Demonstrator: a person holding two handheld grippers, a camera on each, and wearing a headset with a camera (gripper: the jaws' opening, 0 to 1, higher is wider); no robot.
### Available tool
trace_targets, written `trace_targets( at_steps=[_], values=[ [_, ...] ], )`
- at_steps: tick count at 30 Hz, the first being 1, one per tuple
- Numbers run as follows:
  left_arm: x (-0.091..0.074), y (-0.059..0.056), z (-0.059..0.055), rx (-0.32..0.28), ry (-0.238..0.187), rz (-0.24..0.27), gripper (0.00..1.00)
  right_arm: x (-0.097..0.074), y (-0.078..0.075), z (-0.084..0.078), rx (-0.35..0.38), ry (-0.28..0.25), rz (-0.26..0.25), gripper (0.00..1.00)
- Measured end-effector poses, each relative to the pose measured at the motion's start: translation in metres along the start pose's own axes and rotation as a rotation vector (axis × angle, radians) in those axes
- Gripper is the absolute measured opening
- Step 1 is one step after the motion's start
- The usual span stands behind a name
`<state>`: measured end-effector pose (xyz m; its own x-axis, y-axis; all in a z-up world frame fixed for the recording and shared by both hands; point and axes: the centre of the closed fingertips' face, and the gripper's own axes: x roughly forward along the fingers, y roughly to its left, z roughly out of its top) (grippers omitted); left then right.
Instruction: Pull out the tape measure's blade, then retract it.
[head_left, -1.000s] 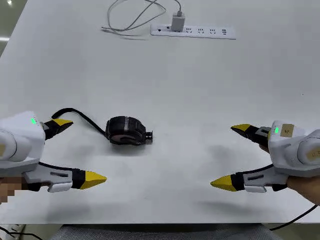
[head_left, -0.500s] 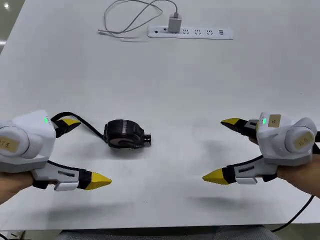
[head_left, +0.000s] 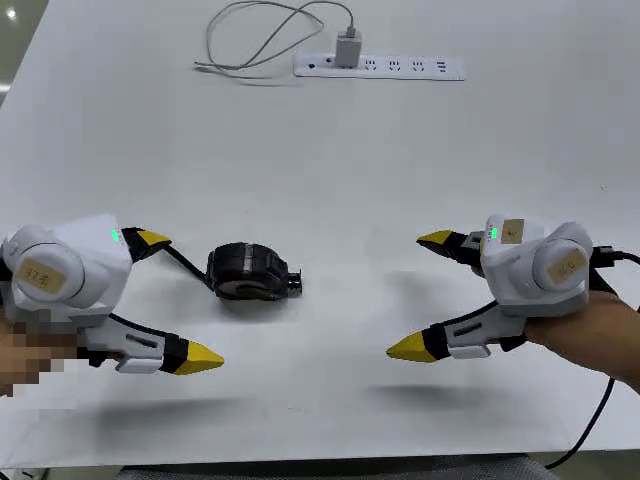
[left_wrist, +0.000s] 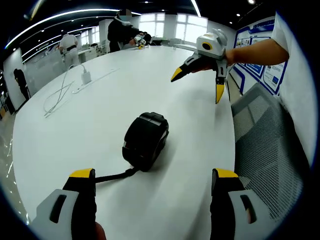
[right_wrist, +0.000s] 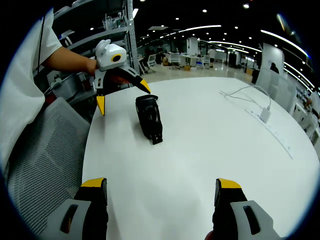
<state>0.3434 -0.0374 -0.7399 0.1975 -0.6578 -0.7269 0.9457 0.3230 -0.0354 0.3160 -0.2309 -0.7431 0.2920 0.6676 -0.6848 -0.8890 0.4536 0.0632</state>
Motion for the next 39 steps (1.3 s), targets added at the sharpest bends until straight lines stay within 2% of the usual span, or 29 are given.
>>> trace_targets(
  at_steps=[8,17,24,26,35,39],
  values=[
    [0.009,0.003,0.001,0.044,0.036,-0.027,0.90,0.010,-0.002,-0.001,-0.054,0.044,0.024,0.87],
    [0.023,0.009,0.003,0.085,0.083,-0.045,0.82,0.016,-0.009,0.002,-0.095,0.069,0.041,0.86],
    [0.035,0.010,0.001,0.094,0.121,-0.075,0.78,0.020,-0.013,0.007,-0.105,0.070,0.050,0.85],
    [0.037,0.013,0.001,0.112,0.129,-0.070,0.76,0.021,-0.016,0.007,-0.109,0.072,0.047,0.85],
    [0.045,0.023,0.001,0.136,0.159,-0.078,0.61,0.025,-0.020,0.007,-0.115,0.074,0.047,0.84],
    [0.046,0.023,0.003,0.134,0.158,-0.090,0.55,0.027,-0.020,0.007,-0.110,0.069,0.050,0.84]
  ],
)
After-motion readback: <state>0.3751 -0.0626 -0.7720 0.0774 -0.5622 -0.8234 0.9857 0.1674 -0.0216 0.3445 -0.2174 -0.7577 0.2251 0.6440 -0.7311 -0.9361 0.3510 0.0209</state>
